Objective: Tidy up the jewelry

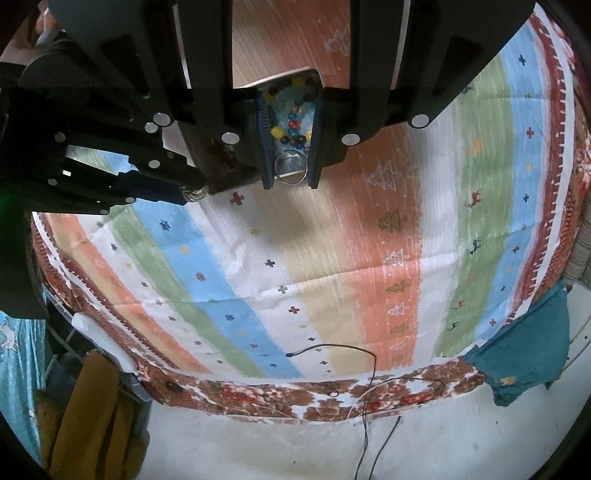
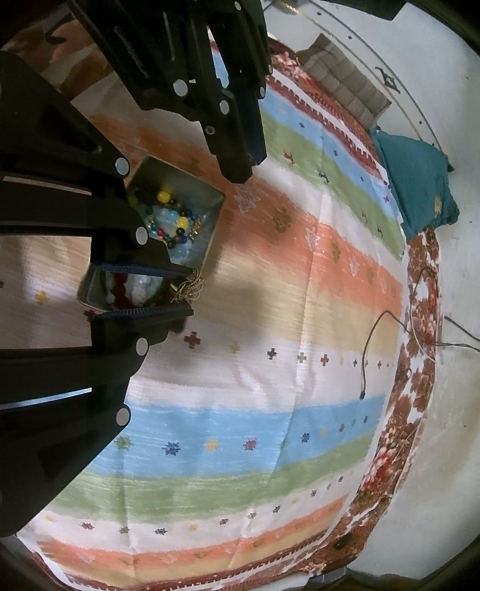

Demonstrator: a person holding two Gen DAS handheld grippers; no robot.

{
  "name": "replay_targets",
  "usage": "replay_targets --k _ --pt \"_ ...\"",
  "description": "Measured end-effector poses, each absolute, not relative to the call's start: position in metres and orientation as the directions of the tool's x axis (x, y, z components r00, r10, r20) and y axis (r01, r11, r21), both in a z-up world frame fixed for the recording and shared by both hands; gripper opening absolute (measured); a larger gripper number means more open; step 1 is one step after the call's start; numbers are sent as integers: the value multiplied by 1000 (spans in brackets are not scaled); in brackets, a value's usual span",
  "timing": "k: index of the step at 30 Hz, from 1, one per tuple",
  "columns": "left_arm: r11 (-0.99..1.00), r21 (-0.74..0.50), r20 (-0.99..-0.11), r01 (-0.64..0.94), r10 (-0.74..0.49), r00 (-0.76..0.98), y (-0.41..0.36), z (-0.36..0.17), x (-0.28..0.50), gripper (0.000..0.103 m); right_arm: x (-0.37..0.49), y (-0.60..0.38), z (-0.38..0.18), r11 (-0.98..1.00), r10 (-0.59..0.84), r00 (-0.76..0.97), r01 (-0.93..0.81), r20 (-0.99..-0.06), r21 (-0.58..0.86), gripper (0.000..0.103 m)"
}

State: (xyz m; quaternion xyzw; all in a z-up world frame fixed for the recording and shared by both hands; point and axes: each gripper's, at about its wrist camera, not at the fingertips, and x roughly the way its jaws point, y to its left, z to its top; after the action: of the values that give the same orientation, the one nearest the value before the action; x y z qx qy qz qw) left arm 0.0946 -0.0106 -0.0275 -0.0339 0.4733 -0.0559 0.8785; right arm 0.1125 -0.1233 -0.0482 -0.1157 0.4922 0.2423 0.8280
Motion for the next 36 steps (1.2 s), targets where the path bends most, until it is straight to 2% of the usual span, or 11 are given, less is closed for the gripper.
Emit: replay_targets --k 11,13,14,15,19,22,24,27,36 --pt "990 -128 -820 66 -143 554 -12 -26 85 19 102 -121 -49 852 304 394 -520 -868 62 17" --pt "990 -132 -819 45 -135 558 -8 -25 85 24 103 -122 -50 854 293 395 -518 -871 52 21" --pt "990 -133 -818 38 -131 560 -7 -25 85 24 103 -122 -50 855 291 392 -516 -872 53 31" --pt "990 -136 -818 31 -130 561 -5 -24 85 25 103 -123 -51 856 291 389 -515 -874 56 36" --pt "990 -136 -817 26 -127 563 -3 -23 84 39 104 -126 -47 858 300 386 -509 -872 70 36" --pt "989 -148 -816 17 -131 563 1 -22 82 46 104 -133 -46 867 305 372 -490 -877 93 36" --pt "986 -164 -818 15 -144 558 3 -21 79 46 103 -139 -44 869 318 366 -481 -875 115 43" --pt "984 -179 -812 15 -156 562 5 -19 72 57 99 -145 -39 864 339 355 -484 -871 139 53" --pt "975 -220 -798 10 -186 573 13 -14 50 68 85 -161 -24 863 367 373 -478 -852 163 63"
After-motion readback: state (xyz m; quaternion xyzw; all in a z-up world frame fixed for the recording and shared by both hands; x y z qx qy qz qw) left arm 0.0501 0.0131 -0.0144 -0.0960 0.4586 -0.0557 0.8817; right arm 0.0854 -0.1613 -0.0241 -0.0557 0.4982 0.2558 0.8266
